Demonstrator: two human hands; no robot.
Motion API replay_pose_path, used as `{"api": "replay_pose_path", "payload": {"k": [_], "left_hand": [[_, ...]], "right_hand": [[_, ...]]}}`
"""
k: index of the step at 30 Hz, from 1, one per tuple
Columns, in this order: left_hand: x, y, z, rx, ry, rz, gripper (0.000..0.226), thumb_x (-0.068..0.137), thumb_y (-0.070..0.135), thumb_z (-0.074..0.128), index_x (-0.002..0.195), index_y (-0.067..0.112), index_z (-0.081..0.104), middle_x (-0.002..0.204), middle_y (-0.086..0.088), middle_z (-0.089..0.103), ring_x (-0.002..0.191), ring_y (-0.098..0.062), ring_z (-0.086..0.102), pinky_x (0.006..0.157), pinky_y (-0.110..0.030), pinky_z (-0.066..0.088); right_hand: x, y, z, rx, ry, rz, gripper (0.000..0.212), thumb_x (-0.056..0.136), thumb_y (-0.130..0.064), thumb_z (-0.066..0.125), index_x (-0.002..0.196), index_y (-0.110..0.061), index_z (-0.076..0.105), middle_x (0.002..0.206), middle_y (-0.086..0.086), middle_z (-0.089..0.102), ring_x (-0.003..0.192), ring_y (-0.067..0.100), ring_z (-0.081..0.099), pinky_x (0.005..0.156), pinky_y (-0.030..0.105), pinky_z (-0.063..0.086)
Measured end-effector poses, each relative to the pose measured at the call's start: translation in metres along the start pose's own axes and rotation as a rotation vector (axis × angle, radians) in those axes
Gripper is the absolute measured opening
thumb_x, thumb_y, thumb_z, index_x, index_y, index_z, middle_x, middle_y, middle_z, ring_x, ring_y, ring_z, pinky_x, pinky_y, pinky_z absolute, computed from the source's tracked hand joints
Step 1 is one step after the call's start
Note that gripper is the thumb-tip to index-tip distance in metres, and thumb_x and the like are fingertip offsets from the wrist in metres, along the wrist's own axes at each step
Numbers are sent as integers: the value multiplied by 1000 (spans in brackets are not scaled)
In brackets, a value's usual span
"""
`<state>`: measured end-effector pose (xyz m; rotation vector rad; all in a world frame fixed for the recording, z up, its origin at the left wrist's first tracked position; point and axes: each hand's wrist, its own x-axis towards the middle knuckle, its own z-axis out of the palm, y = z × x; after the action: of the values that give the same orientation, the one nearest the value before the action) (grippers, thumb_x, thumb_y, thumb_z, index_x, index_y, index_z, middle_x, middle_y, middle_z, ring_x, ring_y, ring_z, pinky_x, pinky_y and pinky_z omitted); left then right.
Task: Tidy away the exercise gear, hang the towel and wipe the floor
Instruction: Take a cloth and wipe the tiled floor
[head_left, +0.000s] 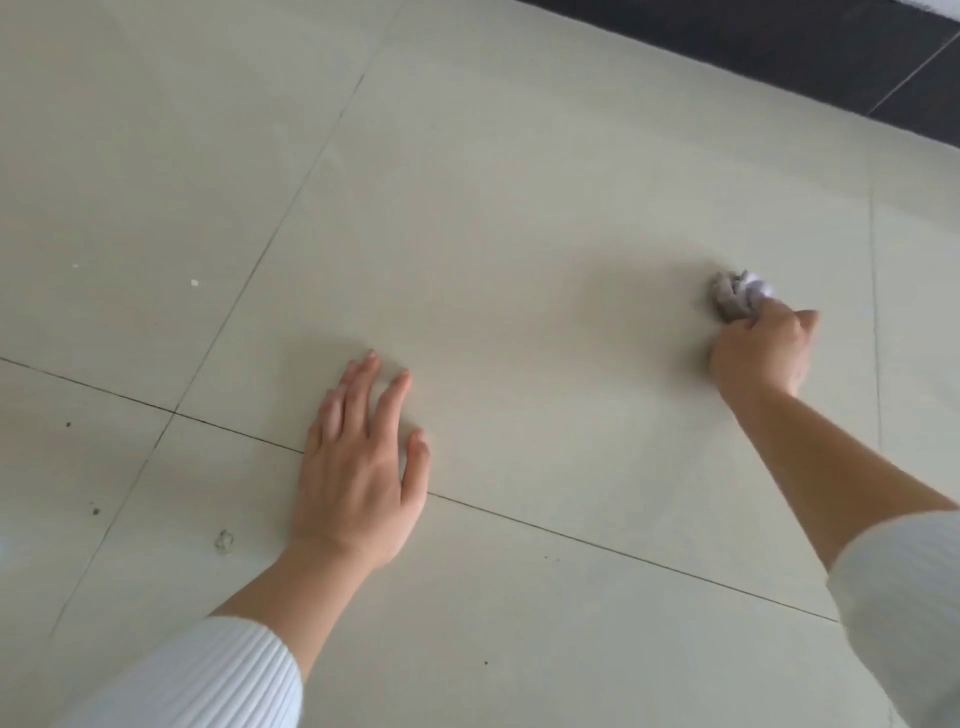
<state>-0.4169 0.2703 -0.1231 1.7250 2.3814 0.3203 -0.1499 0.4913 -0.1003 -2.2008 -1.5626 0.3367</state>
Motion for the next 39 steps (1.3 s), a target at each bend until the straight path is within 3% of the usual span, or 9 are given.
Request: {"api": "replay_pose_path", "payload": {"k": [2,9,13,15,17,20,23,33,39], "left_hand": [[0,0,0,4,0,-2,54,90,37,34,139,14,42,153,-11,32,141,-27,25,114,-40,20],[1,0,-1,-1,-23,-2,54,91,36,33,140,14,41,153,-12,31,142,-28,25,116,-42,20],[2,1,-2,-4,-38,-8,55,91,36,35,140,13,42,153,-11,31,143,-28,25,115,-44,23],[1,1,-3,-7,-39,-8,55,91,36,35,140,13,42,152,-12,32,142,-29,26,115,-44,23],[2,2,-4,-12,-39,-9,55,91,36,34,139,13,42,152,-12,32,142,-29,26,114,-43,22],[2,2,-3,-10,-35,-12,55,91,36,34,139,13,43,152,-13,32,142,-29,26,114,-44,24],[1,1,-1,-7,-32,0,55,91,35,35,140,12,42,152,-14,33,142,-30,27,113,-46,25],[0,0,1,-10,-5,17,55,90,34,37,141,12,43,153,-14,32,143,-29,25,114,-45,24],[0,0,2,-19,1,16,56,90,36,36,140,13,42,153,-13,31,143,-28,25,114,-46,24]], "right_hand": [[18,-24,17,-43,-14,122,40,91,-13,38,127,-12,55,132,17,41,124,34,40,102,28,31],[-7,-103,52,133,-220,-201,39,88,-9,42,121,-15,63,125,10,49,118,29,44,92,28,36],[-71,-96,43,227,-468,-589,31,81,-14,52,102,-18,75,92,6,59,86,21,57,73,26,45],[-80,-85,29,226,-635,-634,31,81,-9,53,98,-19,77,87,1,57,72,13,55,64,18,44],[-57,-77,22,207,-530,-621,36,79,-10,49,99,-21,77,89,-1,58,69,10,55,69,12,46],[6,-69,25,56,-189,-263,42,84,-13,41,116,-17,68,114,15,56,99,34,60,96,33,47],[28,-87,41,-38,-141,-56,36,93,-16,40,124,-15,60,127,16,43,116,34,51,98,29,38],[-12,-181,93,57,-338,-393,43,90,-7,37,123,-18,62,134,13,42,123,33,40,101,29,35],[-42,-174,98,105,-574,-725,48,91,-4,40,124,-30,64,112,0,51,115,28,46,99,27,37]]}}
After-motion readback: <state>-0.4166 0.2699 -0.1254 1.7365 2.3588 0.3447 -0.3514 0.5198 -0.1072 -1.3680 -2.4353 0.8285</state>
